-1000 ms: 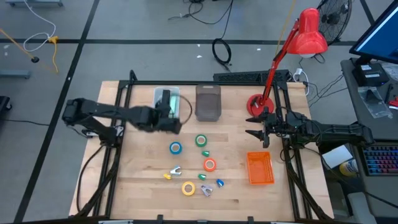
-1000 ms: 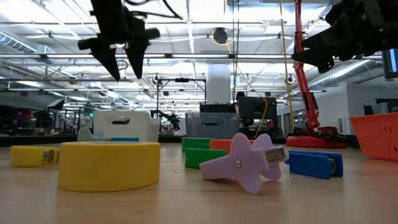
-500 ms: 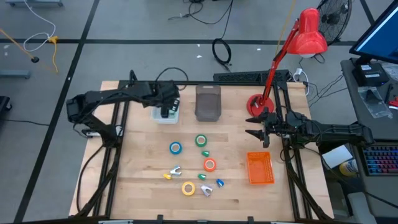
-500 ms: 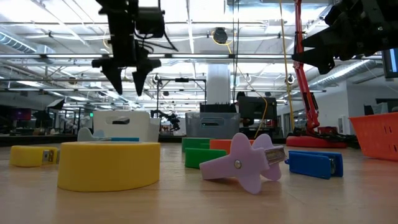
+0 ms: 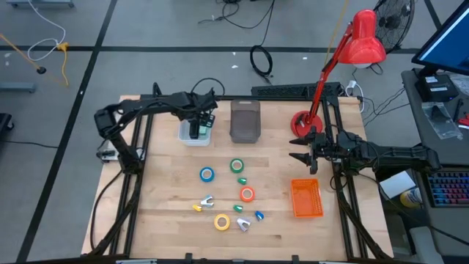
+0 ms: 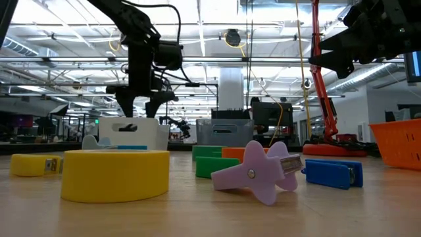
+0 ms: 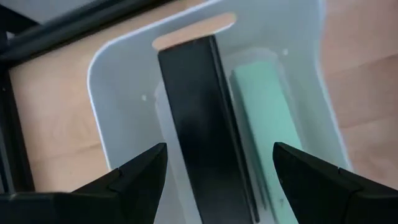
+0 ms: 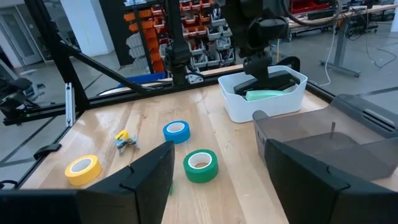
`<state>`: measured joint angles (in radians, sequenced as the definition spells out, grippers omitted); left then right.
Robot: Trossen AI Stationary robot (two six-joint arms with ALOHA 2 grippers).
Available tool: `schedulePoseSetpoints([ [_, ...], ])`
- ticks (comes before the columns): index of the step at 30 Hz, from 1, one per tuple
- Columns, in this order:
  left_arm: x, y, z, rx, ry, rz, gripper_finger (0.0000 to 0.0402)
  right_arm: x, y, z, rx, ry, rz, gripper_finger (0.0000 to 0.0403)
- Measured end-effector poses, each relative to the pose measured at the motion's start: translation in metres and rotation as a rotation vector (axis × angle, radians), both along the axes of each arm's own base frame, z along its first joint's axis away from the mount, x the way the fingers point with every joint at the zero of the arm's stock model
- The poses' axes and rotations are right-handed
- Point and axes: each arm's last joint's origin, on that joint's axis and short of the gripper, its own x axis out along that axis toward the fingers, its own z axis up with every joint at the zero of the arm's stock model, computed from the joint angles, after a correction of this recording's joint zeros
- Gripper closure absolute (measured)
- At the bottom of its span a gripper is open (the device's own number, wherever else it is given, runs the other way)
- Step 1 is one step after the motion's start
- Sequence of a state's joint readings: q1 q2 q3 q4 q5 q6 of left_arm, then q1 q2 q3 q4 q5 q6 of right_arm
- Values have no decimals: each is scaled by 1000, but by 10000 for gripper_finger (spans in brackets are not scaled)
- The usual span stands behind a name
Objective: Pick and place Stapler, Stapler remover, tape
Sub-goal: Put the black stapler into the white bin
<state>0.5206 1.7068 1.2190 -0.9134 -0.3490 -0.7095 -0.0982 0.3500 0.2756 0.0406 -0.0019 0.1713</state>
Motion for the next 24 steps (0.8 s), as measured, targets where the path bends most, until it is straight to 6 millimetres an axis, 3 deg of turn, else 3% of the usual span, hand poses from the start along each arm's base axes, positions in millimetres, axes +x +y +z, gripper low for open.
schedulePoseSetpoints([
  [14,-8,15,-3,-41,-14,41,114,0,0,0,0,0,0,161],
  [24,-7,15,-3,-32,-20,23,250,0,0,0,0,0,0,161],
])
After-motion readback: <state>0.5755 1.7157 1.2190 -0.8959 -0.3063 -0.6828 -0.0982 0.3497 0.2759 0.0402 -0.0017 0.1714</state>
